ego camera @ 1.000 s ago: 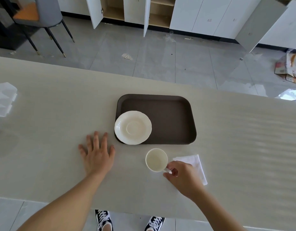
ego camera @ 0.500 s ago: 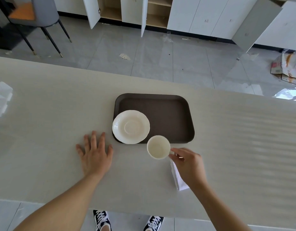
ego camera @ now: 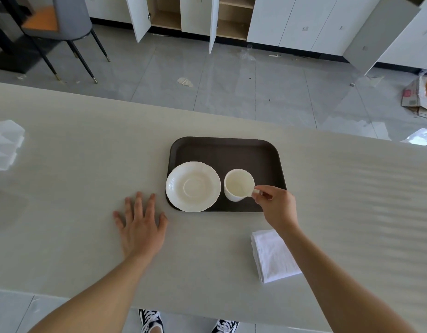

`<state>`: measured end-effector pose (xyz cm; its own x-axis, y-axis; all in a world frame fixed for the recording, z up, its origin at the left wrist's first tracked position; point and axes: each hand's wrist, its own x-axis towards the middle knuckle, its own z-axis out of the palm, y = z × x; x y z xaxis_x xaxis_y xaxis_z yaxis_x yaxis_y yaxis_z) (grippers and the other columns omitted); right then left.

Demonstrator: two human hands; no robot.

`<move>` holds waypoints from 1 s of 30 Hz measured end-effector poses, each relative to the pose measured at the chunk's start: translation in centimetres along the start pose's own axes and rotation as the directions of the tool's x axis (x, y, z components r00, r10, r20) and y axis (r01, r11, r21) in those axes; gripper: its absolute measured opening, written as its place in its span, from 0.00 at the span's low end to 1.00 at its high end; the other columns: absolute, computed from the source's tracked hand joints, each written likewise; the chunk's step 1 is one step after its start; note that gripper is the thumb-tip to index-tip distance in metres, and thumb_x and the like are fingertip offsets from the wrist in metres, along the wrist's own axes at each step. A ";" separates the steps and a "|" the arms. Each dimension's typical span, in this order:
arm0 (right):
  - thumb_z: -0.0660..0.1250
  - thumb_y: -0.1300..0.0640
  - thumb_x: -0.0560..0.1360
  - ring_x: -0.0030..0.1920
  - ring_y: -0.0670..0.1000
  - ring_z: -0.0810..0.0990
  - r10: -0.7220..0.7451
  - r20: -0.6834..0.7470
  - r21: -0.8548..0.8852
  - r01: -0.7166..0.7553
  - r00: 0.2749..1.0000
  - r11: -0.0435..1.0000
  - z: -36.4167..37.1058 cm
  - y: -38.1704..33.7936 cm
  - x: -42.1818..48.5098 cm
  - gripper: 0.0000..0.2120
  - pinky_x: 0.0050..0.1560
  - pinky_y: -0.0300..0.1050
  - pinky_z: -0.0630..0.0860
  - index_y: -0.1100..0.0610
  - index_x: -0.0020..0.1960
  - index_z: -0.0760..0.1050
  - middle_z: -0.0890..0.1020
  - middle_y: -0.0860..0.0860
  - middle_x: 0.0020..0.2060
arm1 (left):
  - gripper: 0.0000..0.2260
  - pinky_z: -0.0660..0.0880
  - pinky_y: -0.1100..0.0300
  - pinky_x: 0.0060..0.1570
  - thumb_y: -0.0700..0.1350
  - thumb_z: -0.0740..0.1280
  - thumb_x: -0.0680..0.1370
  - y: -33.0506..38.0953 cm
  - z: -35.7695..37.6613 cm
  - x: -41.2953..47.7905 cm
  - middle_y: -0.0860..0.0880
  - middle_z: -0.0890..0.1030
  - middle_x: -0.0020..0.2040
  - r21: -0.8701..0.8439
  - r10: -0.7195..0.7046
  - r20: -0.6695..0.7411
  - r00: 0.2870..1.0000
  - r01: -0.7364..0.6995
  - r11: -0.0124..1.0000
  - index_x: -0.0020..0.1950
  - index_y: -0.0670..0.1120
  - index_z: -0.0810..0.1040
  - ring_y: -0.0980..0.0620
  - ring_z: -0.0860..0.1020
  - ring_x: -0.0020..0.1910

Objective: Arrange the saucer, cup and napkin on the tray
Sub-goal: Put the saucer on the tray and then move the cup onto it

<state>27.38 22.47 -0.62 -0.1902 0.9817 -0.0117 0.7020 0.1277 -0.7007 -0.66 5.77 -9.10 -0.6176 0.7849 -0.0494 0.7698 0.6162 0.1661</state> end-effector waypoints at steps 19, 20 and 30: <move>0.70 0.57 0.77 0.45 0.48 0.80 0.062 0.039 0.068 -0.064 0.997 0.996 1.6 1.5 0.5 0.11 0.48 0.46 0.82 0.52 0.60 0.81 0.83 0.48 0.47 | 0.28 0.47 0.35 0.75 0.57 0.53 0.78 0.3 -0.4 -0.1 0.45 0.60 0.79 0.001 -0.001 -0.002 1.000 0.001 1.000 0.77 0.53 0.62 0.41 0.52 0.79; 0.70 0.57 0.77 0.46 0.49 0.81 0.076 0.047 0.080 -0.080 0.996 0.994 1.5 1.4 0.4 0.13 0.50 0.47 0.82 0.53 0.61 0.79 0.83 0.49 0.49 | 0.27 0.47 0.35 0.75 0.57 0.54 0.78 0.3 -0.4 -0.1 0.45 0.59 0.80 0.000 -0.002 0.000 1.000 0.002 1.000 0.78 0.53 0.62 0.41 0.52 0.79; 0.68 0.59 0.77 0.39 0.51 0.83 0.208 -0.009 0.123 -0.206 0.978 0.971 -2.3 3.3 -2.9 0.13 0.47 0.53 0.82 0.52 0.61 0.78 0.83 0.47 0.42 | 0.27 0.46 0.36 0.75 0.56 0.57 0.79 0.2 0.0 0.0 0.46 0.58 0.80 -0.009 -0.009 0.003 1.000 0.009 1.000 0.78 0.53 0.61 0.42 0.50 0.80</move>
<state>31.81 20.38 -1.25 -0.0334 0.9880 -0.1509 0.6365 -0.0954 -0.7653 -0.50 5.83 -9.05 -0.6239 0.7796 -0.0541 0.7629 0.6226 0.1743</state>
